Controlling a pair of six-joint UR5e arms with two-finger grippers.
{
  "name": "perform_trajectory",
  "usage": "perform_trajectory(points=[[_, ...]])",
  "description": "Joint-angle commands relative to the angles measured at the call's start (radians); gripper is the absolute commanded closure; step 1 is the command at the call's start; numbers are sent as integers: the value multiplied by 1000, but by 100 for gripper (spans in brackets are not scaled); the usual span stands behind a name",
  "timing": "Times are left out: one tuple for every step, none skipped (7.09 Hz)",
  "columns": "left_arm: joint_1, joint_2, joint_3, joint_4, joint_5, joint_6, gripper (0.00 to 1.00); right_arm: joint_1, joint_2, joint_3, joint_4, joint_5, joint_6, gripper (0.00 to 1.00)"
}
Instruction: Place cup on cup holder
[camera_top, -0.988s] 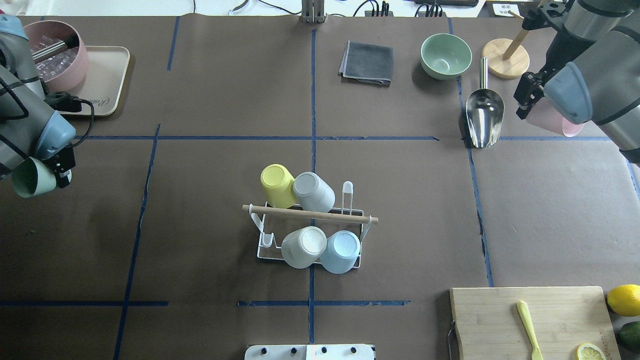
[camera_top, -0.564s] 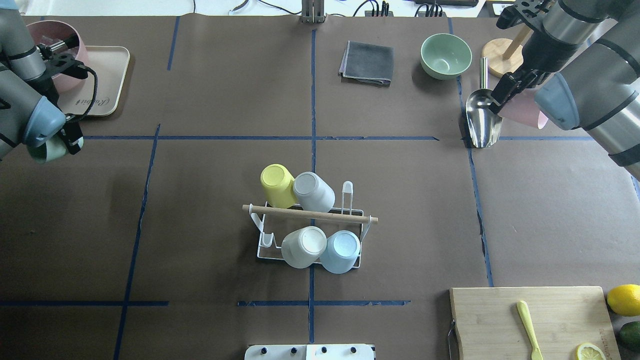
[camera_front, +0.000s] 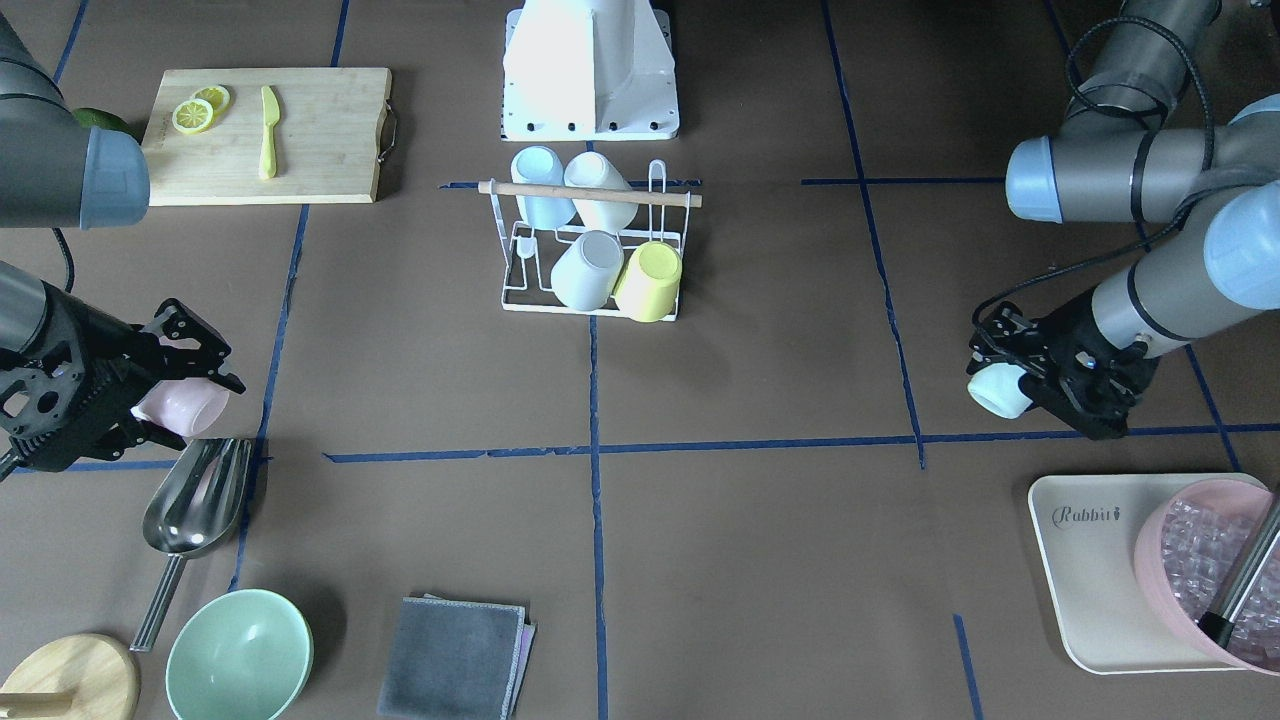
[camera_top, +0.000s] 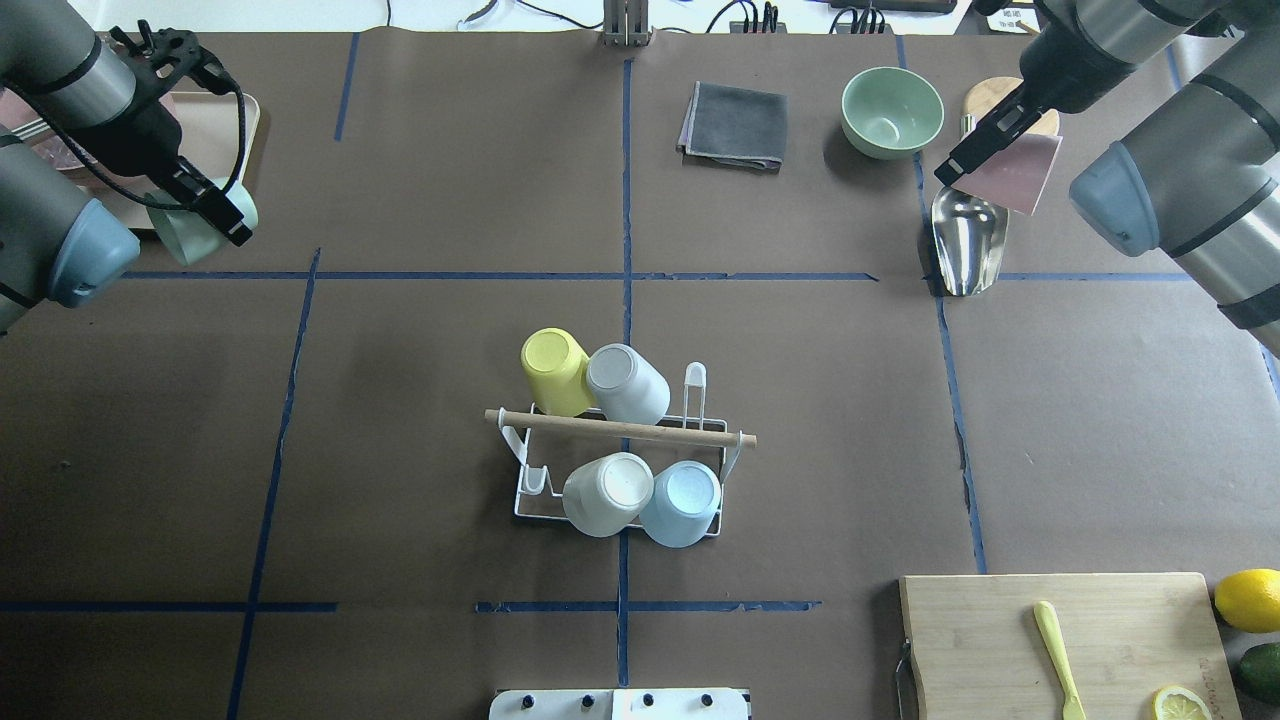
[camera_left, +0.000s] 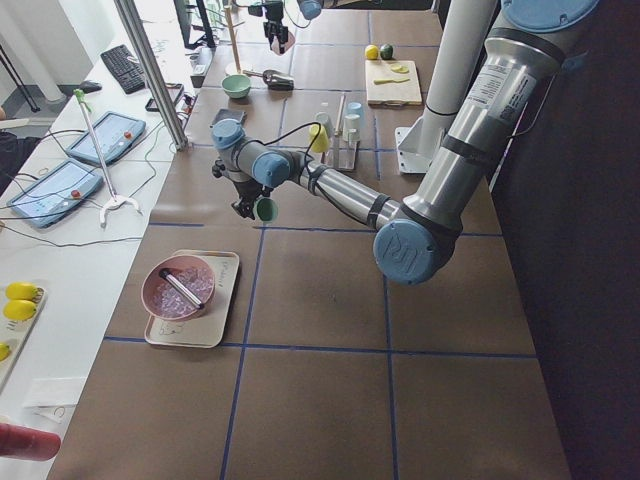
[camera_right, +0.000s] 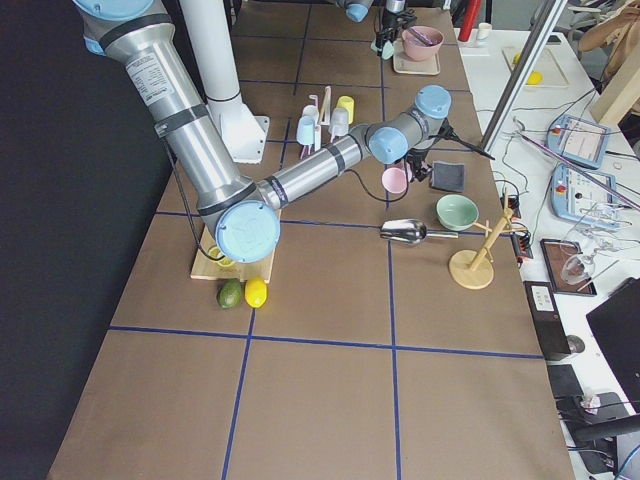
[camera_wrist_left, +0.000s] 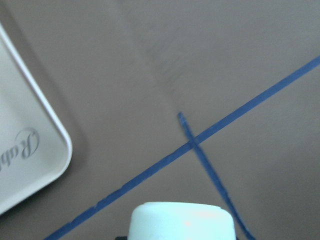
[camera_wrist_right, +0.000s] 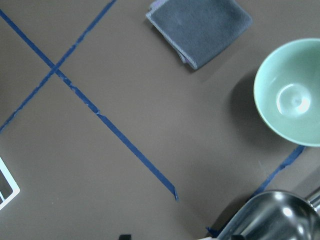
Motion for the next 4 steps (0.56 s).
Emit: perform_trajectory(points=[[24, 27, -37, -310, 0, -15, 96, 0, 1, -5, 356, -3, 225, 100], [42, 30, -39, -409, 4, -51, 95, 0, 4, -6, 491, -6, 298, 100], [45, 29, -42, -558, 4, -123, 95, 0, 7, 3, 602, -9, 338, 100], [74, 30, -57, -703, 7, -210, 95, -4, 12, 5, 766, -51, 459, 100]])
